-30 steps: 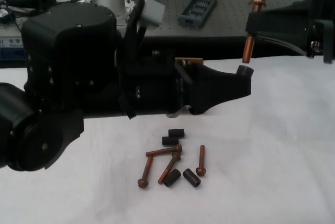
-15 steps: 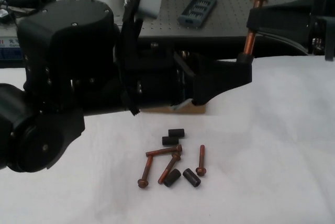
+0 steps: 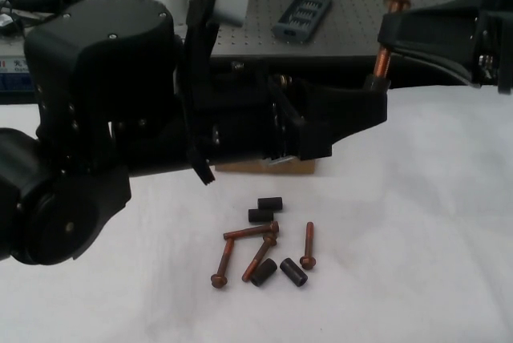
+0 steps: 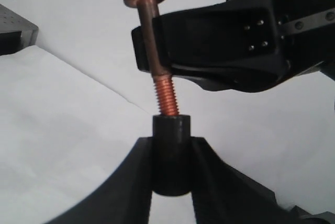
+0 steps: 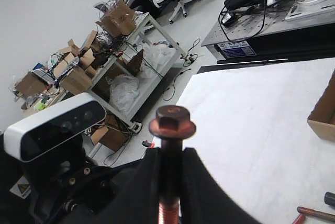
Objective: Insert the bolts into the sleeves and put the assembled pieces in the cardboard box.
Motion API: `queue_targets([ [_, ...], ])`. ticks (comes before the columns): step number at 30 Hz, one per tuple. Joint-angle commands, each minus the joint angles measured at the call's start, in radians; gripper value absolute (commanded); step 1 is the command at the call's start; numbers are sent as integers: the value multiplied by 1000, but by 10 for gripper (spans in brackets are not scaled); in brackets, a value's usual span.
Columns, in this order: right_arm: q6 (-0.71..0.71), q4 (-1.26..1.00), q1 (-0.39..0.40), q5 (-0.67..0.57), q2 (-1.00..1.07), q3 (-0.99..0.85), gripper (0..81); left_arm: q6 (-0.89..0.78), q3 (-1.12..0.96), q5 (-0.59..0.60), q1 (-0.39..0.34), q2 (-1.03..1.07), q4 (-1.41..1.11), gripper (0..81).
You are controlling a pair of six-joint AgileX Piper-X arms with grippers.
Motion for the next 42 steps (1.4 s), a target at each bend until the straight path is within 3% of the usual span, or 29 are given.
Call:
queue_targets([
  [1, 11, -6, -4, -35, -11, -12, 20, 17, -8, -21, 1, -14, -27, 6],
  [15, -80, 5, -4, -62, -37, -12, 20, 19, -8, -69, 1, -14, -94, 6],
  [42, -244, 279, 2, -15, -54, -12, 10, 15, -8, -148, 1, -14, -131, 6],
])
